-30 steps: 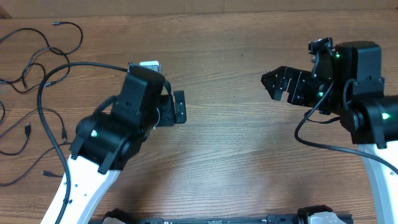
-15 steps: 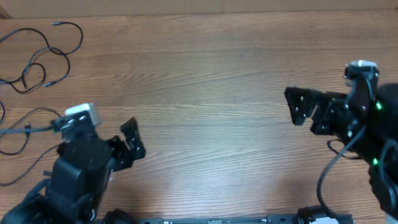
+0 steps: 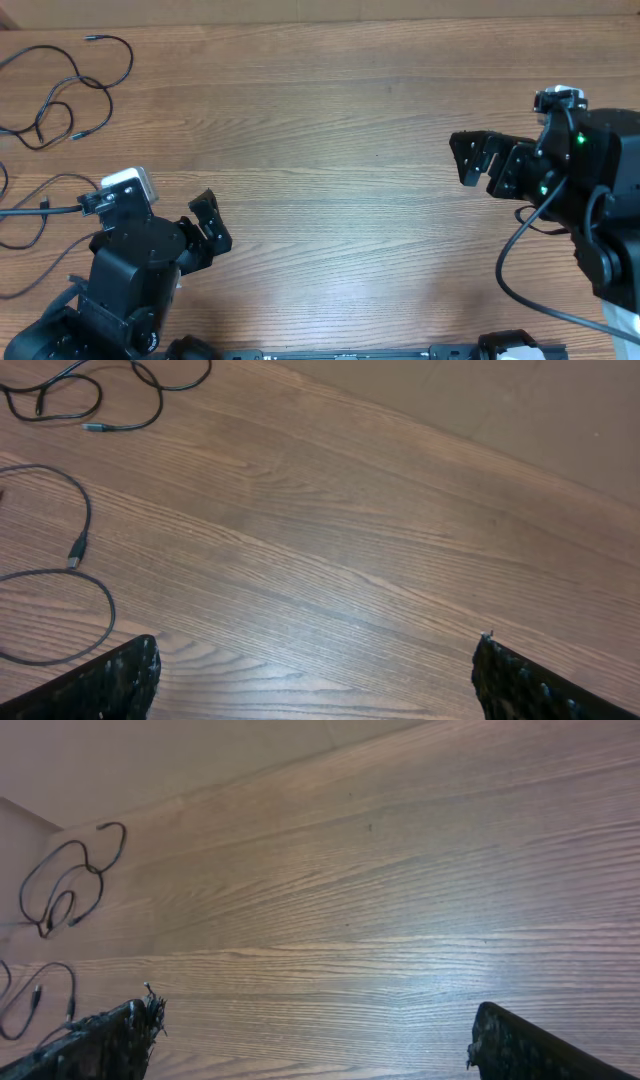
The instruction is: Untangle cables
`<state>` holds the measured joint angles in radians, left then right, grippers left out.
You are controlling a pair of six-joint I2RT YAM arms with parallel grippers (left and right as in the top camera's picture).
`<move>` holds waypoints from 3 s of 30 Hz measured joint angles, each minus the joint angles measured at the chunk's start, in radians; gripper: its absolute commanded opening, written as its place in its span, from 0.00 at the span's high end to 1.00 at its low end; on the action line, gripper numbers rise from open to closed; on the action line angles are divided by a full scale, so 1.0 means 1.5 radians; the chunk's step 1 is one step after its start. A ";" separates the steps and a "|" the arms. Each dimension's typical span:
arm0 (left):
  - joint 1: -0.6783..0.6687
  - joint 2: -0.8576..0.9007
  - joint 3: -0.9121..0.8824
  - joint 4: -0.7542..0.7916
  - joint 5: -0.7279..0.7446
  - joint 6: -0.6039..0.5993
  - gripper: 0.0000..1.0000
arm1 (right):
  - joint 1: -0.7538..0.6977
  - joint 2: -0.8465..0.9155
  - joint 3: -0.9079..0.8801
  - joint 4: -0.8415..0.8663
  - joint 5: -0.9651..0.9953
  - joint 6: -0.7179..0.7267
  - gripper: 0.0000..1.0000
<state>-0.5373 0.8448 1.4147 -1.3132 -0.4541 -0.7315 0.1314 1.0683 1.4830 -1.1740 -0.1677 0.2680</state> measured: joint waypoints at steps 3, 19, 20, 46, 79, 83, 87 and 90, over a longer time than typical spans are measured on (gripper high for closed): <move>0.000 0.000 0.000 0.000 0.000 0.000 0.00 | 0.000 0.006 0.000 0.000 0.000 0.000 0.00; 0.000 0.000 0.000 0.000 0.000 0.000 0.00 | 0.000 -0.178 -0.002 -0.054 0.000 -0.023 0.00; 0.000 0.000 0.000 0.000 0.000 0.000 0.00 | 0.000 -0.190 -0.002 -0.065 0.000 -0.025 0.00; 0.000 0.000 0.000 0.000 0.000 -0.002 0.00 | 0.000 -0.263 -0.002 -0.174 0.080 -0.039 0.00; 0.000 0.000 0.000 0.000 0.000 -0.002 0.00 | 0.000 -0.272 -0.058 -0.226 0.120 -0.042 0.00; 0.000 0.000 0.000 0.000 -0.001 -0.002 0.00 | 0.000 -0.295 -0.111 -0.156 0.126 -0.063 0.00; 0.000 0.000 0.000 0.000 -0.001 -0.002 0.00 | 0.000 -0.325 -0.178 -0.054 0.130 -0.090 0.00; 0.000 0.000 0.000 0.000 -0.002 -0.002 0.00 | 0.000 -0.353 -0.238 0.007 0.132 -0.101 0.00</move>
<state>-0.5373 0.8444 1.4147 -1.3128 -0.4576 -0.7341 0.1314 0.5392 1.1255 -1.1637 0.0307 0.1169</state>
